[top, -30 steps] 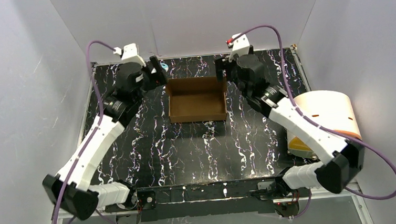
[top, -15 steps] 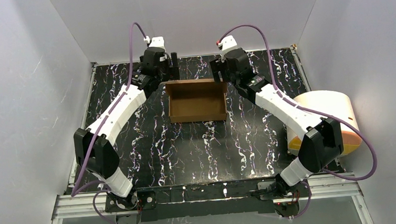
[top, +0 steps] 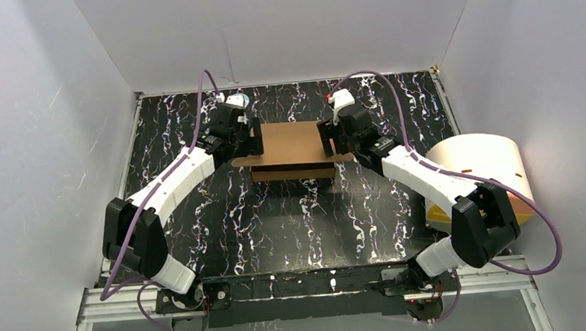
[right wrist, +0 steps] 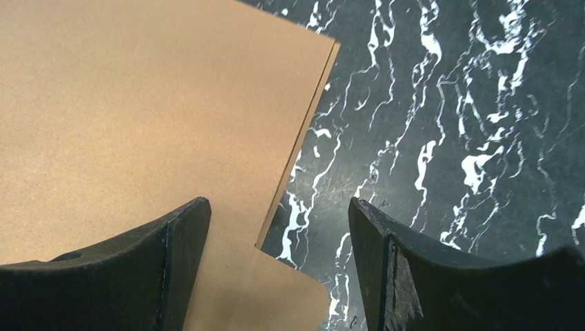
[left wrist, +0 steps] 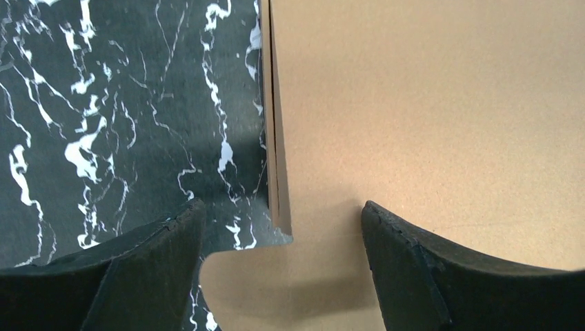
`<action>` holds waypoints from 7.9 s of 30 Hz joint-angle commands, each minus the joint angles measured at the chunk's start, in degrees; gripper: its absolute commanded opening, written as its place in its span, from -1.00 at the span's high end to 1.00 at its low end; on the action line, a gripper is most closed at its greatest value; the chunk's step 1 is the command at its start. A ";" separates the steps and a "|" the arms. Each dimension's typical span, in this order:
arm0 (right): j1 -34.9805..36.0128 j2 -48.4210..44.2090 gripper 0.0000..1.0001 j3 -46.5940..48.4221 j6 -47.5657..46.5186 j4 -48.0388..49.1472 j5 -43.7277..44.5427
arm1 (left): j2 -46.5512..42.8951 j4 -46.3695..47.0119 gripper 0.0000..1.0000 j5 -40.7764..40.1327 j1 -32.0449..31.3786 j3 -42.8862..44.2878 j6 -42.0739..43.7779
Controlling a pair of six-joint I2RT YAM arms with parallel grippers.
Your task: Fold the paper box
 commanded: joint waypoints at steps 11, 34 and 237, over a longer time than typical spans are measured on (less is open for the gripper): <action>-0.25 -3.00 -0.63 -11.26 4.31 10.68 -1.97 | -5.73 4.42 -0.60 2.39 0.18 -12.16 -4.31; -2.72 -4.74 -0.56 -19.69 7.78 19.06 -5.51 | -10.62 10.04 -0.61 6.58 1.79 -20.77 -11.84; 7.82 -3.51 -0.41 21.23 -24.89 -15.95 -12.19 | -28.97 -10.39 -0.83 11.37 16.39 -4.87 11.02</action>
